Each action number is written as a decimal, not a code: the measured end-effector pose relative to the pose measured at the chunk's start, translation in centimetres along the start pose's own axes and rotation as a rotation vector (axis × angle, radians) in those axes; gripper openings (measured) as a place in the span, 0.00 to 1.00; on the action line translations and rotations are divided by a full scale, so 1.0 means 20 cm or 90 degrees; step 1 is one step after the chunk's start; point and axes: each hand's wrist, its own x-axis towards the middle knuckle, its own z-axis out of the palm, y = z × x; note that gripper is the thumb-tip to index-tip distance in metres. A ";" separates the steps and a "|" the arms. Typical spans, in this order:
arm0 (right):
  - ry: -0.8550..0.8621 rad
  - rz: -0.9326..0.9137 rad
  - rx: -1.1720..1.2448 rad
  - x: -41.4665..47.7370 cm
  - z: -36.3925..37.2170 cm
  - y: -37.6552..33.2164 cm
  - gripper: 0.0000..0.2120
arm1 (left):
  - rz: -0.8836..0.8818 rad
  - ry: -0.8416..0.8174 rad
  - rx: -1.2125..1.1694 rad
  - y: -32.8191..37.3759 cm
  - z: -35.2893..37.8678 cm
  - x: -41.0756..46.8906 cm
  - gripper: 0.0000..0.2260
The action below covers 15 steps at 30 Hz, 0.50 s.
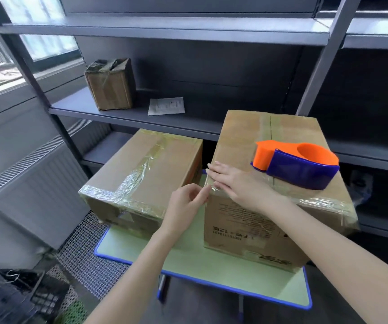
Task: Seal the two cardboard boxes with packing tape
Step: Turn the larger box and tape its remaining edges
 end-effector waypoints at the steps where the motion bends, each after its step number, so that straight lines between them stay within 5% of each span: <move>1: -0.005 0.002 0.015 0.01 0.01 0.00 0.20 | 0.007 -0.002 0.023 0.00 0.00 0.01 0.16; 7: -0.008 -0.006 -0.048 0.00 0.05 -0.01 0.26 | 0.075 -0.009 0.069 -0.06 -0.02 0.04 0.08; 15: -0.030 -0.017 -0.070 0.01 0.07 -0.01 0.26 | 0.249 0.065 0.329 -0.08 -0.02 0.06 0.10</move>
